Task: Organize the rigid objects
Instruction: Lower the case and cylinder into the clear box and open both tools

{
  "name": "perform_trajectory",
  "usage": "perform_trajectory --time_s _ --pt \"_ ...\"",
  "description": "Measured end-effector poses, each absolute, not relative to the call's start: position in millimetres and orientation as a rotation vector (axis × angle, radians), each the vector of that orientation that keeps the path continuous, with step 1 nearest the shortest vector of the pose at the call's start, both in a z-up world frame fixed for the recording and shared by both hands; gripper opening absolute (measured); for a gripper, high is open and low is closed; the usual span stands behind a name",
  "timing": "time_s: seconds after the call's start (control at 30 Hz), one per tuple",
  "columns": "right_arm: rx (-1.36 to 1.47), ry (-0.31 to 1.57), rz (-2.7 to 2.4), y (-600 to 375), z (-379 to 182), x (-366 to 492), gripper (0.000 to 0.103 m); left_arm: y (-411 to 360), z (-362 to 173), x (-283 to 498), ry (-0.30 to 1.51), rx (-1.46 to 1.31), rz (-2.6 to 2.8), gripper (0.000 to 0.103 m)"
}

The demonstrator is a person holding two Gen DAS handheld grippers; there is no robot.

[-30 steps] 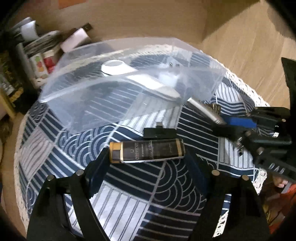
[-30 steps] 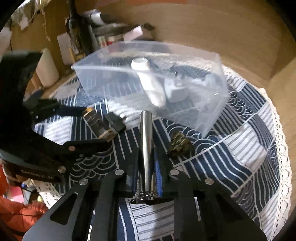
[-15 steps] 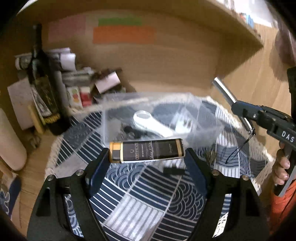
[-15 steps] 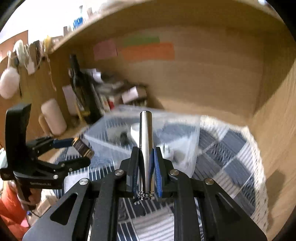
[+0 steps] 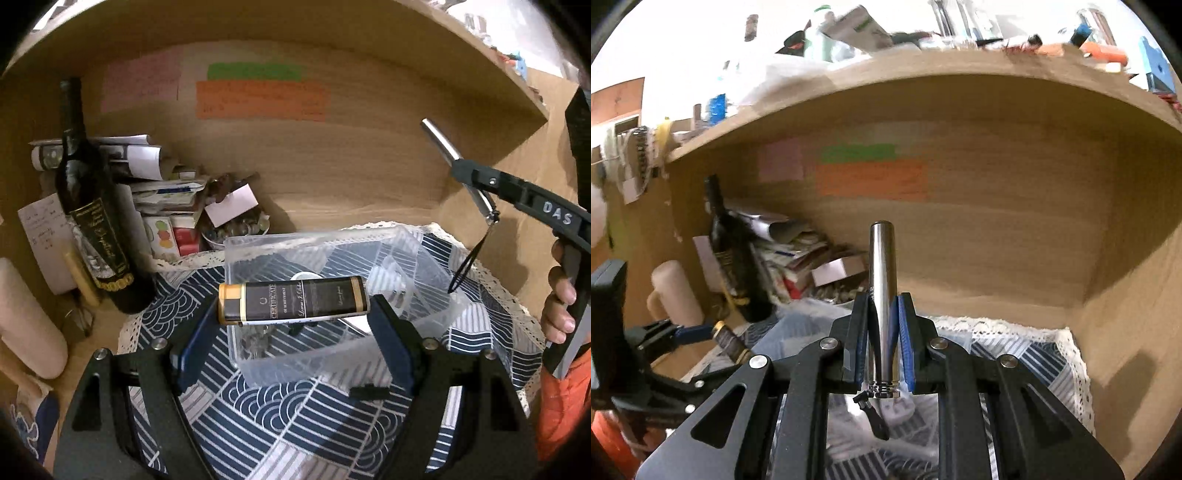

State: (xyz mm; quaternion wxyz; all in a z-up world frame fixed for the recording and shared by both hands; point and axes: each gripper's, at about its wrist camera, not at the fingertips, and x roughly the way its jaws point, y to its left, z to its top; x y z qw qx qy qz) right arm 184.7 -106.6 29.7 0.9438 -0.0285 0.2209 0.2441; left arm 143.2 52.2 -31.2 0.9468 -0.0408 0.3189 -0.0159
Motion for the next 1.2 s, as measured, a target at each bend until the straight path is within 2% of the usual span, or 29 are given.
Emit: perform_trajectory --time_s 0.33,0.57,1.0,1.17,1.2 --pt "-0.145 0.652 0.424 -100.2 -37.4 226.2 0.014 44.0 -70.5 191.6 0.769 -0.03 -0.059 0.08" --pt "-0.212 0.752 0.41 -97.7 -64.5 233.9 0.014 35.7 -84.6 203.0 0.812 -0.013 -0.081 0.08" --pt "-0.205 0.806 0.386 -100.0 -75.3 236.8 0.015 33.6 -87.6 208.5 0.841 -0.026 -0.09 0.081" --pt "-0.16 0.776 0.393 -107.5 -64.1 227.2 0.023 31.0 -77.1 196.9 0.82 -0.022 -0.088 0.083" --pt "-0.156 0.765 0.394 -109.1 -60.7 224.0 0.024 30.3 -73.6 193.6 0.808 -0.017 -0.083 0.085"
